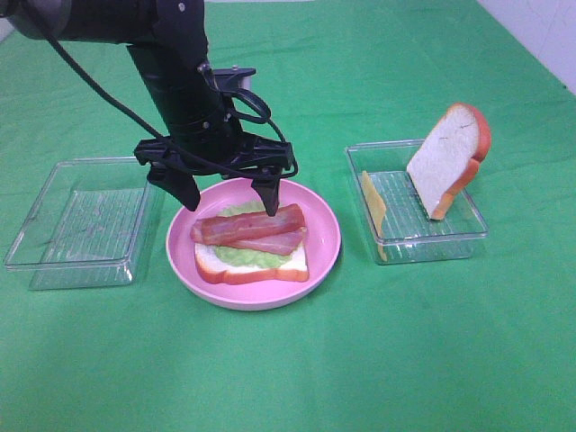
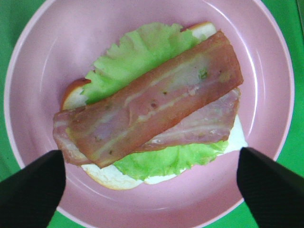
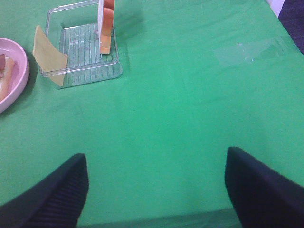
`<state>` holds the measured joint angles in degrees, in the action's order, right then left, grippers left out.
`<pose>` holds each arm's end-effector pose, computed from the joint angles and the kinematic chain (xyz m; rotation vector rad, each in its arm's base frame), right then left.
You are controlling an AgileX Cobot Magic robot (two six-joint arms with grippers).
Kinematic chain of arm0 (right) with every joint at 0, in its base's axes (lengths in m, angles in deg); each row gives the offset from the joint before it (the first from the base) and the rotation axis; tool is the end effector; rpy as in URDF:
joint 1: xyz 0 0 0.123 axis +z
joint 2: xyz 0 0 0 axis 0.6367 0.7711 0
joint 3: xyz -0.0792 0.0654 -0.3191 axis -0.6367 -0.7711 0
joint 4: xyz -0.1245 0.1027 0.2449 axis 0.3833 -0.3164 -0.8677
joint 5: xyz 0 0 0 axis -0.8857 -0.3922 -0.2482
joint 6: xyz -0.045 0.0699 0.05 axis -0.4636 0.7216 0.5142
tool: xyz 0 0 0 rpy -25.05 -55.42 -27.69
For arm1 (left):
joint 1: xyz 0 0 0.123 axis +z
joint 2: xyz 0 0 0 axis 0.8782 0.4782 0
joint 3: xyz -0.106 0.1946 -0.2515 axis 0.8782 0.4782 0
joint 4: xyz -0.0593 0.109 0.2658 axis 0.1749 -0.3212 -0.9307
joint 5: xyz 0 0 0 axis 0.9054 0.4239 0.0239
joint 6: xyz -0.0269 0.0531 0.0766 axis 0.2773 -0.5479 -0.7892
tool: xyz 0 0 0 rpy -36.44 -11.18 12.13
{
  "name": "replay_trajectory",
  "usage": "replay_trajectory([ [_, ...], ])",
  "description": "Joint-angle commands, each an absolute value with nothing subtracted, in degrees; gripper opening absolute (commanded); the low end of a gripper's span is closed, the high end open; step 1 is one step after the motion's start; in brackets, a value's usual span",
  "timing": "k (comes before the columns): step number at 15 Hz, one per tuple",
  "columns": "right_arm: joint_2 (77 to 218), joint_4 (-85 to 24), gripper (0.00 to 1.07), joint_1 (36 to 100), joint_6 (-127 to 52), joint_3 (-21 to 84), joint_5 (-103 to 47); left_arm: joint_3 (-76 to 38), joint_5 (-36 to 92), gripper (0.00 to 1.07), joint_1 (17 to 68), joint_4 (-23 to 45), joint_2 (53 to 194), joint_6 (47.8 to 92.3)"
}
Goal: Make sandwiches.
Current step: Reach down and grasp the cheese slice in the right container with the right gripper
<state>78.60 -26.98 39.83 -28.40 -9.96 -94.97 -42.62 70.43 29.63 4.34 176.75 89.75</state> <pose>-0.0104 -0.0047 0.2764 0.0847 2.1295 -0.0121 0.4249 -0.2764 0.1970 0.3067 2.9472 -0.3080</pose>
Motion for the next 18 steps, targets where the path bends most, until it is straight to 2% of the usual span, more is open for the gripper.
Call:
replay_trajectory([
  [1, 76.94, -27.15, 0.77, 39.66, -28.85, -10.07, -94.74, -42.91, 72.95, 1.02, 29.23, 3.76, 176.00, 89.98],
  [4, 76.94, -27.15, 0.77, 39.66, -28.85, -10.07, -94.74, -46.17, 80.40, 1.01, 30.83, -2.02, 171.94, 88.21],
  [6, 76.94, -27.15, 0.77, 39.66, -28.85, -10.07, -94.74, -48.92, 84.52, 1.01, 33.93, -5.69, 170.68, 87.46],
  [8, 76.94, -27.15, 0.77, 39.66, -28.85, -10.07, -94.74, -51.79, 89.85, 1.01, 39.94, -8.55, 170.39, 85.57],
  [12, 76.94, -27.15, 0.77, 39.66, -28.85, -10.07, -94.74, -52.19, 91.86, 1.00, 53.29, -7.69, 170.10, 79.38],
  [13, 76.94, -27.15, 0.77, 39.66, -28.85, -10.07, -94.74, -52.19, 89.85, 1.00, 58.11, -6.38, 170.10, 77.21],
  [16, 76.94, -27.15, 0.77, 39.66, -28.85, -10.07, -94.74, -52.19, 90.48, 1.00, 61.95, -4.83, 170.10, 74.86],
  [18, 76.94, -27.15, 0.77, 39.66, -28.85, -10.07, -94.74, -52.02, 91.23, 1.00, 62.17, -3.74, 168.78, 74.51],
])
